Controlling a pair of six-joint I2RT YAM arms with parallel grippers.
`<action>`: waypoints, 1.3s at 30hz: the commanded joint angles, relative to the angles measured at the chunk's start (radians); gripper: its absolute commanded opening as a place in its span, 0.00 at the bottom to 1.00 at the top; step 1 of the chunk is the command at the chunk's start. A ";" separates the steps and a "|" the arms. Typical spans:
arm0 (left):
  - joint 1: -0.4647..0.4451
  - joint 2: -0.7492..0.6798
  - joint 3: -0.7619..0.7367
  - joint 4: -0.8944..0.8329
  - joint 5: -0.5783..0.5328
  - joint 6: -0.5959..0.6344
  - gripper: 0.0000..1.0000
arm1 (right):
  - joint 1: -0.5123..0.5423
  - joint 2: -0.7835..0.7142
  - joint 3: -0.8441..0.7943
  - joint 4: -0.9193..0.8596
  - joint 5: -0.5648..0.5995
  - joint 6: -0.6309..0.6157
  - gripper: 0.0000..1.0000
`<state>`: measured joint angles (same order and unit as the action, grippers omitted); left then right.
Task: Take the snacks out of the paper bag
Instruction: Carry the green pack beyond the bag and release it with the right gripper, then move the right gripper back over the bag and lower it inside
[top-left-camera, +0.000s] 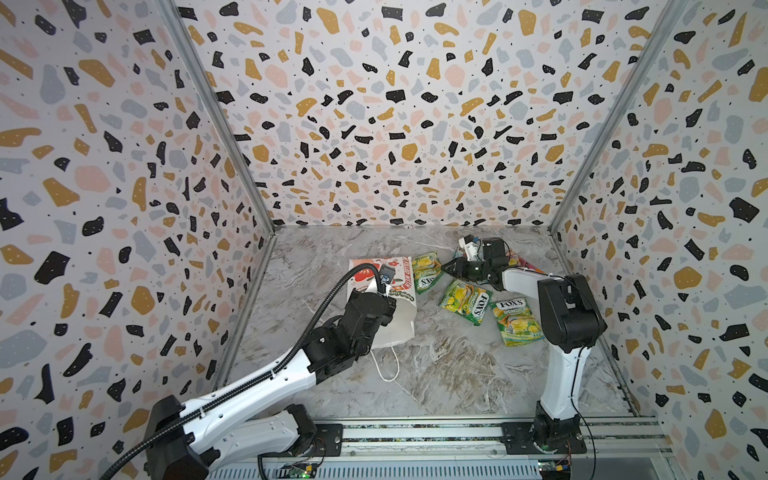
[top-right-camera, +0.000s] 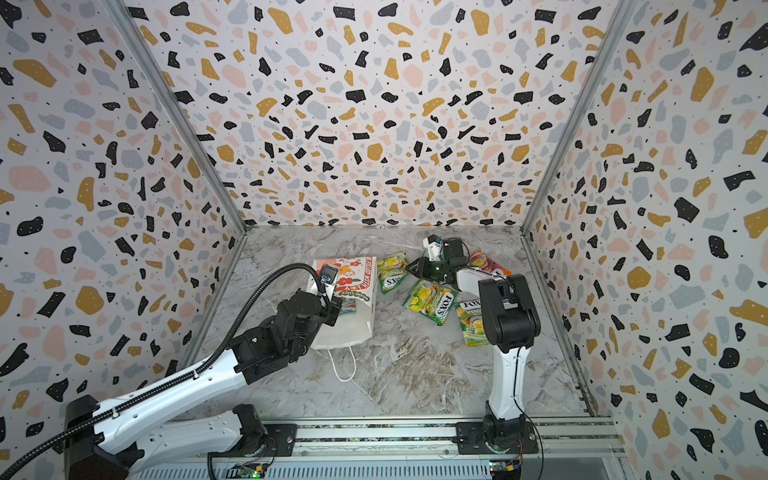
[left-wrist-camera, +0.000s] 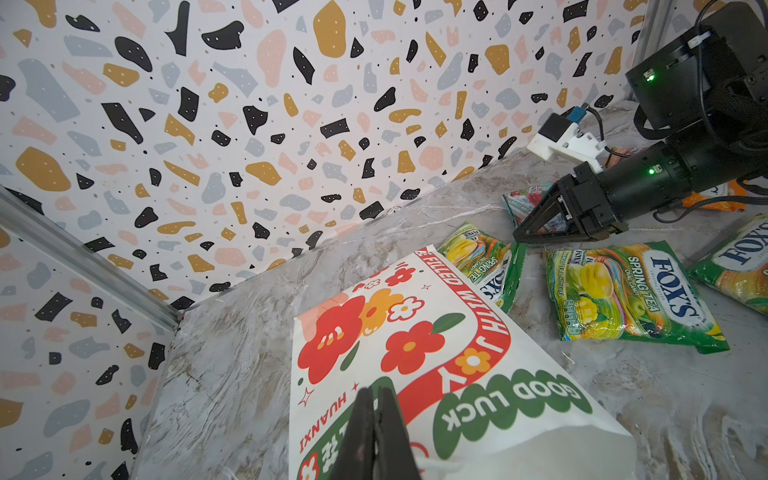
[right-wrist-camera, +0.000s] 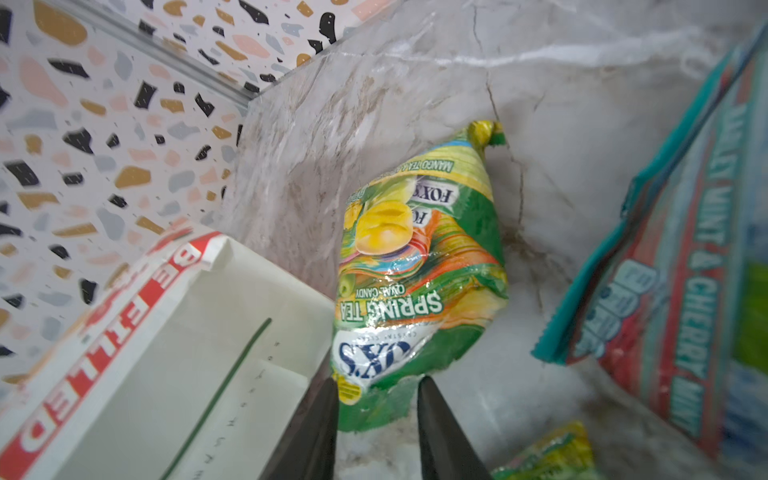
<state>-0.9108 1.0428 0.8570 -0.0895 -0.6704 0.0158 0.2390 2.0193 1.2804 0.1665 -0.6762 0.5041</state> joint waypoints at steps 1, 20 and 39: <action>0.004 -0.010 0.000 0.040 0.008 0.011 0.00 | 0.010 -0.116 0.010 -0.062 0.091 -0.064 0.50; 0.004 0.109 0.097 0.082 0.152 -0.096 0.00 | 0.242 -0.781 -0.415 -0.190 0.140 -0.199 0.52; 0.005 0.212 0.190 0.021 0.030 -0.149 0.00 | 0.328 -0.615 -0.459 -0.033 0.283 -0.211 0.57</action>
<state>-0.9108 1.2537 1.0077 -0.0826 -0.5964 -0.1211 0.5613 1.3731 0.7727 0.0765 -0.4015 0.3038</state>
